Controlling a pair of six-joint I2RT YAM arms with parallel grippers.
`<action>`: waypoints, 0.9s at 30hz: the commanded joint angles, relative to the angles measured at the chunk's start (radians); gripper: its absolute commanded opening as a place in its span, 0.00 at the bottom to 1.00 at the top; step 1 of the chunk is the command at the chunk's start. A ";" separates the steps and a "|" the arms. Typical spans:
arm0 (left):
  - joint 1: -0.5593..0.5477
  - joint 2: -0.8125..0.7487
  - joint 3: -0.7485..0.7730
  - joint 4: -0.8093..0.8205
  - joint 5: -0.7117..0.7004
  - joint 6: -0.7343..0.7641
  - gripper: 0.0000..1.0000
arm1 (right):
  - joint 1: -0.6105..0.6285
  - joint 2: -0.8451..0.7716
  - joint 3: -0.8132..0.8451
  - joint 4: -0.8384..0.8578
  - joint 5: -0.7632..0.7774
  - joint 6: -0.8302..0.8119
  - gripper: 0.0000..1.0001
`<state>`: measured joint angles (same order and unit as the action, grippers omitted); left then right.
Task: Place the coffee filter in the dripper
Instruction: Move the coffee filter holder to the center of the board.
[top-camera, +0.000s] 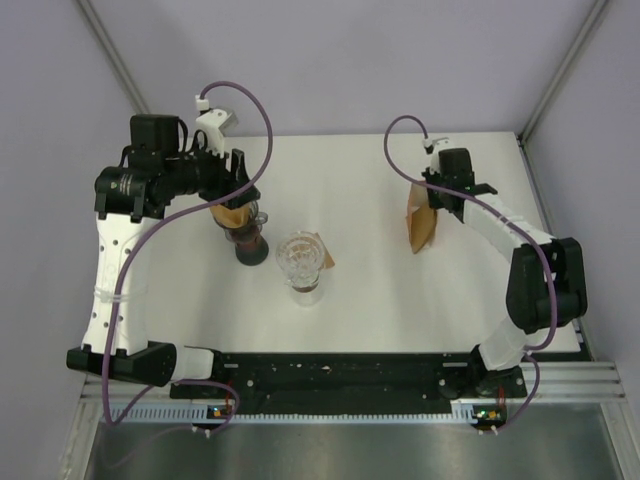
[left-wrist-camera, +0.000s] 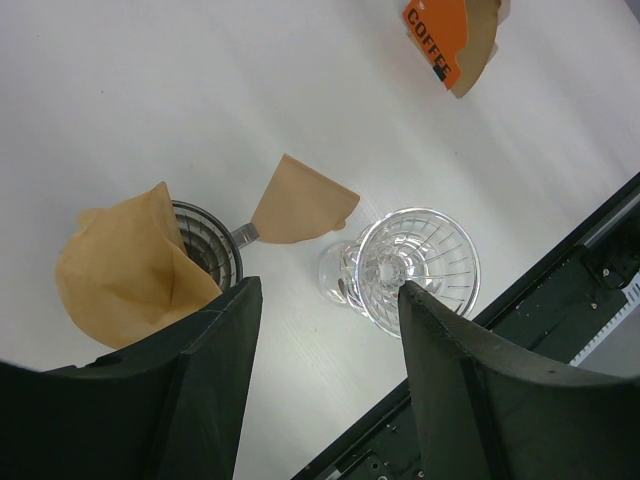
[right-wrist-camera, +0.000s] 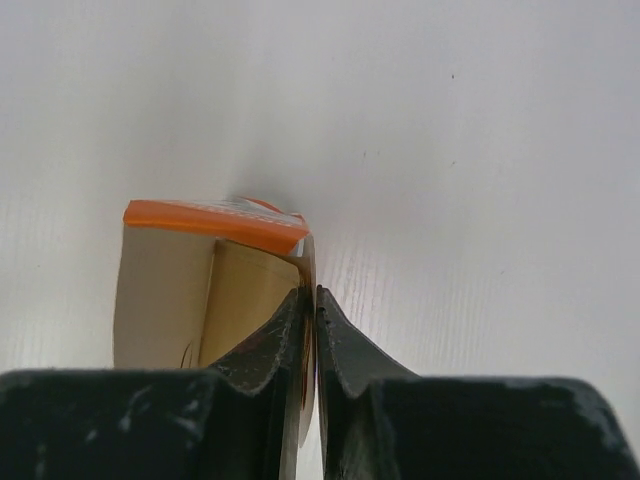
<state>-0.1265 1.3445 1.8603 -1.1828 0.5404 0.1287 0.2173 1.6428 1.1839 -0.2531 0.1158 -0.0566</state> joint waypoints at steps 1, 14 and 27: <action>0.005 -0.025 -0.001 0.014 0.007 0.020 0.63 | 0.005 -0.040 0.003 0.029 0.001 0.001 0.14; 0.005 -0.021 0.000 0.009 0.021 0.022 0.63 | 0.007 -0.112 0.128 -0.098 0.012 -0.015 0.41; 0.005 -0.018 0.020 0.012 0.026 0.006 0.64 | 0.230 -0.060 0.238 -0.150 -0.261 0.109 0.99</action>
<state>-0.1257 1.3441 1.8603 -1.1831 0.5423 0.1337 0.4042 1.5280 1.3640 -0.4015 0.1116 -0.0154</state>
